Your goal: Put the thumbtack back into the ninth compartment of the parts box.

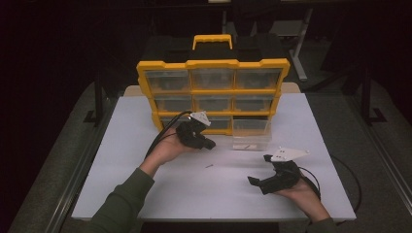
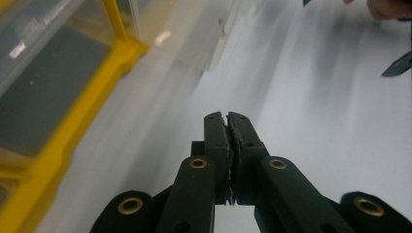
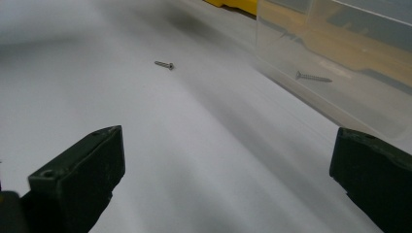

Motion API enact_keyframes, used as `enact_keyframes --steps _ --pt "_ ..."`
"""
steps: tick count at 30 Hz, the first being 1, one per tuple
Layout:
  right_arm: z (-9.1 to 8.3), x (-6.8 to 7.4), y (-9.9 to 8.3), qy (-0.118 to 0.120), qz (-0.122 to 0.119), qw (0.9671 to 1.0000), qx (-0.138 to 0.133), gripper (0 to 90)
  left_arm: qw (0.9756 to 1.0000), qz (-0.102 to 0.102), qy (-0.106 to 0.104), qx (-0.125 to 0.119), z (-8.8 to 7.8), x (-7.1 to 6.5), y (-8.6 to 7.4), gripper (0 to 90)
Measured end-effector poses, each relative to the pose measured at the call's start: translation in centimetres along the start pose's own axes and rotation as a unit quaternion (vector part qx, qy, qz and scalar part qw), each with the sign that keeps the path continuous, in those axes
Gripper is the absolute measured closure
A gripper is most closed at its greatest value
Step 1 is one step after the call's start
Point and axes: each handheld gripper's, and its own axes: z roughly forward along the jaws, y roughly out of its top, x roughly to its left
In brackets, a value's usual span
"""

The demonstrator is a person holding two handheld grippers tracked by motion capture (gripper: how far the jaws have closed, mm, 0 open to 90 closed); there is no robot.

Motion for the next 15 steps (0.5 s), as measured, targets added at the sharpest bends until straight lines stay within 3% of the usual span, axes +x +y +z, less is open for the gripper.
enact_keyframes --steps 15 --pt "0.0 0.0 0.0 0.001 0.002 1.0 -0.001 0.0 0.9998 0.021 -0.004 -0.006 -0.9 0.2 3.5 87.6"
